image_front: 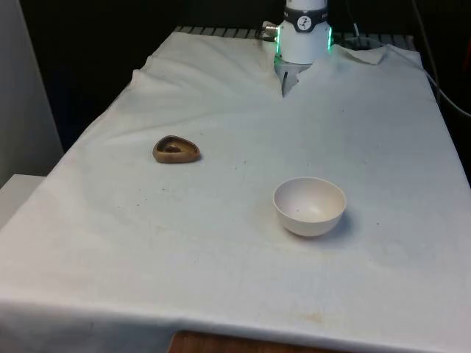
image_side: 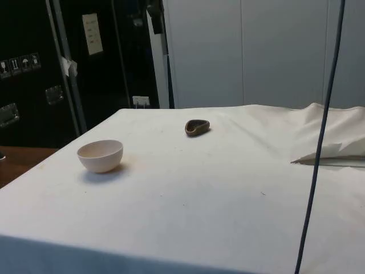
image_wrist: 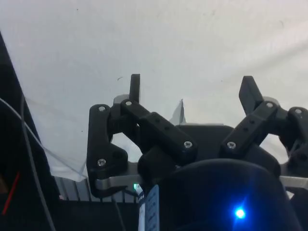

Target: Pour the coffee beans from the cup into the bowl.

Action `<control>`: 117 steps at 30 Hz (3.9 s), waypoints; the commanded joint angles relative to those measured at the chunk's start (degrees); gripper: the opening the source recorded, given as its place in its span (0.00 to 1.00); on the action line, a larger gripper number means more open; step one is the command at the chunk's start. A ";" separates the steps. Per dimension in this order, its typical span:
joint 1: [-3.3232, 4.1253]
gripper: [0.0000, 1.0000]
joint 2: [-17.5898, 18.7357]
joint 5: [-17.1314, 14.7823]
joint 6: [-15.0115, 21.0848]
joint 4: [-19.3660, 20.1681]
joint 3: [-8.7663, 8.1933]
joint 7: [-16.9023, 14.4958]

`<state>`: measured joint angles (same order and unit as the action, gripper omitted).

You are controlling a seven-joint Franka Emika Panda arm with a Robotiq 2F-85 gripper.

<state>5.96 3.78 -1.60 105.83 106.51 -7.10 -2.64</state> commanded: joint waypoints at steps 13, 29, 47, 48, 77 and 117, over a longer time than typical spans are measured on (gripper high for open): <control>-1.32 1.00 -0.80 2.23 6.59 5.16 -0.40 -0.74; -2.92 1.00 -1.38 2.41 12.26 10.03 -2.86 -4.76; -3.90 1.00 0.17 2.23 20.91 15.24 -6.13 -9.74; -3.90 1.00 0.34 2.23 21.43 15.47 -6.25 -9.91; -5.79 1.00 9.68 -1.55 32.20 15.99 -12.78 -19.65; -8.48 1.00 26.24 -22.63 32.66 6.47 -20.28 -41.88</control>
<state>-1.83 29.62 -23.55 138.54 113.45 -27.90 -43.89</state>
